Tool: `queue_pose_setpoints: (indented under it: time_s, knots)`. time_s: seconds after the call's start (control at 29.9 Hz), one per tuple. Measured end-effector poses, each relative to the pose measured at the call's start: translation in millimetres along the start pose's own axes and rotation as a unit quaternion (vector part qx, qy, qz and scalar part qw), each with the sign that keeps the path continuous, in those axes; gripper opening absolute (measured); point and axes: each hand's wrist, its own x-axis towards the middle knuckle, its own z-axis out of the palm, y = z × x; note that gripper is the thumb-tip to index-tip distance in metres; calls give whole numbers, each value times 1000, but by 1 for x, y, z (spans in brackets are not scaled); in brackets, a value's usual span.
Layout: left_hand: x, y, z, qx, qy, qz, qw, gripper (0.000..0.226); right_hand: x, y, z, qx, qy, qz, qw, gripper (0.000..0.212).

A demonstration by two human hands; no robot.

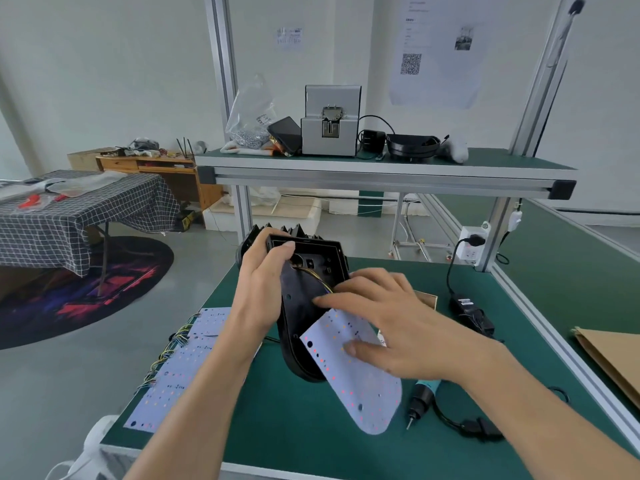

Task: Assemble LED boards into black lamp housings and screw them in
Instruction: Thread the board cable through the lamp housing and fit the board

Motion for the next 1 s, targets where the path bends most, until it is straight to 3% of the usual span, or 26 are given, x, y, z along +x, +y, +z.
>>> queue_pose_setpoints:
  time_s: [0.1, 0.27, 0.5, 0.57, 0.67, 0.87, 1.0]
  knots:
    - [3, 0, -3, -1, -22, -37, 999, 8, 5, -3, -9, -44, -8, -25, 999, 52]
    - [0, 0, -3, -8, -57, -69, 996, 13, 15, -1, -29, 107, -46, 0, 993, 41]
    - [-8, 5, 8, -31, -85, -97, 991, 14, 37, 6, -40, 239, 60, 94, 964, 39]
    - [-10, 8, 12, -69, -71, -140, 985, 20, 40, 5, -37, 263, 85, 105, 955, 39]
    - [-12, 8, 12, -93, -54, -155, 982, 18, 39, 1, -34, 225, 83, 87, 967, 41]
    - [-13, 9, 9, -99, -49, -99, 989, 31, 32, -7, -32, 110, 98, 53, 988, 48]
    - [-14, 9, 11, -119, -30, -93, 988, 20, 24, -8, -19, 177, 141, 48, 973, 74]
